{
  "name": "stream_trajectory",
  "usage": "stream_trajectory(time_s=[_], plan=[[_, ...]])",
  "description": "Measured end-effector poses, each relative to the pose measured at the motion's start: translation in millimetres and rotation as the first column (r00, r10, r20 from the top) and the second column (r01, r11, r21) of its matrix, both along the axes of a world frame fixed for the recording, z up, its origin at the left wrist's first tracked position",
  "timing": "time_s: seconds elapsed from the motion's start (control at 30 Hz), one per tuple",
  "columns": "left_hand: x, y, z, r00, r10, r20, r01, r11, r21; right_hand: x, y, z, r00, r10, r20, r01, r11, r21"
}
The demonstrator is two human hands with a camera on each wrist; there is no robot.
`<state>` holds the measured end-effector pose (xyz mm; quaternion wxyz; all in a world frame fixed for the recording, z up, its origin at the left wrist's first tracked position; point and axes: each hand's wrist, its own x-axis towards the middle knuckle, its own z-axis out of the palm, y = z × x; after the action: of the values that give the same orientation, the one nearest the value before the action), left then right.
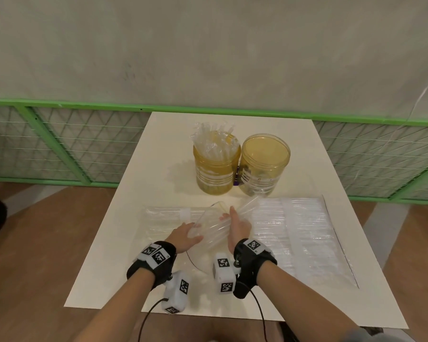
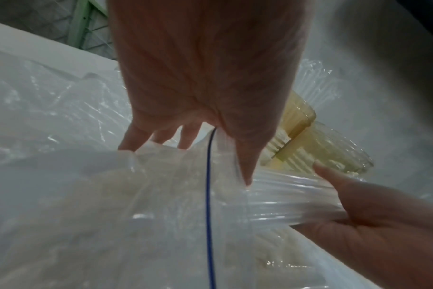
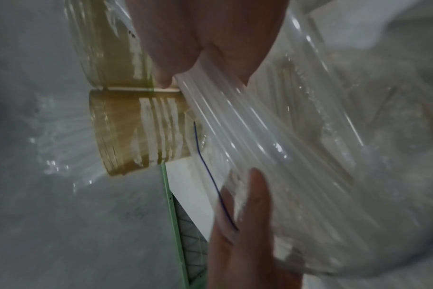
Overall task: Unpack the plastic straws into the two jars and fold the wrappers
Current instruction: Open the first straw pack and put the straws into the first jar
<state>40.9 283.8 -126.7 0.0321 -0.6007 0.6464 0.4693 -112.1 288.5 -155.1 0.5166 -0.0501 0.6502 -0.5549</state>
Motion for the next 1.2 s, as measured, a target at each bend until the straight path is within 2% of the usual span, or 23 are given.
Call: stream_trajectory(time_s=[0.13, 0.23, 0.33, 0.4, 0.53, 0.7, 0.93, 1.07, 1.13, 1.2], plan=[[-10, -2, 7, 0.999, 0.035, 0.001, -0.035, 0.999, -0.004, -5, 0, 2, 0.998, -0.064, -0.008, 0.064, 0.997, 0.031], [-23, -4, 17, 0.999, 0.026, -0.042, -0.028, 0.999, -0.043, 1, 2, 7, 0.999, -0.005, 0.033, 0.003, 0.999, 0.036], [-32, -3, 23, 1.000, -0.011, -0.019, 0.009, 0.995, -0.099, 9, 6, 14, 0.989, 0.049, 0.139, -0.042, 0.998, -0.051], [-34, -2, 24, 1.000, 0.008, -0.008, -0.009, 0.997, -0.075, 12, 7, 19, 0.986, 0.059, 0.157, -0.044, 0.995, -0.095], [-23, -1, 20, 0.997, 0.077, 0.025, -0.076, 0.996, -0.037, 8, 0, 27, 0.997, 0.069, 0.028, -0.067, 0.996, -0.067], [-13, 0, 15, 0.986, 0.145, 0.086, -0.143, 0.989, -0.023, -16, -6, 51, 0.999, -0.034, 0.024, 0.037, 0.992, -0.120], [-10, -2, 5, 0.950, 0.267, 0.161, -0.261, 0.964, -0.057, -44, -13, 77, 0.996, -0.093, -0.009, 0.089, 0.974, -0.209], [-16, -1, 14, 0.957, 0.289, 0.032, -0.289, 0.957, -0.007, -56, -15, 99, 0.993, -0.112, -0.026, 0.100, 0.955, -0.278], [-15, -3, 16, 0.906, 0.419, -0.057, -0.420, 0.907, -0.002, -62, -17, 115, 0.992, -0.123, -0.025, 0.108, 0.935, -0.338], [-16, -8, 18, 0.830, 0.532, -0.168, -0.554, 0.821, -0.137, -66, -21, 130, 0.993, -0.112, -0.028, 0.091, 0.910, -0.405]])
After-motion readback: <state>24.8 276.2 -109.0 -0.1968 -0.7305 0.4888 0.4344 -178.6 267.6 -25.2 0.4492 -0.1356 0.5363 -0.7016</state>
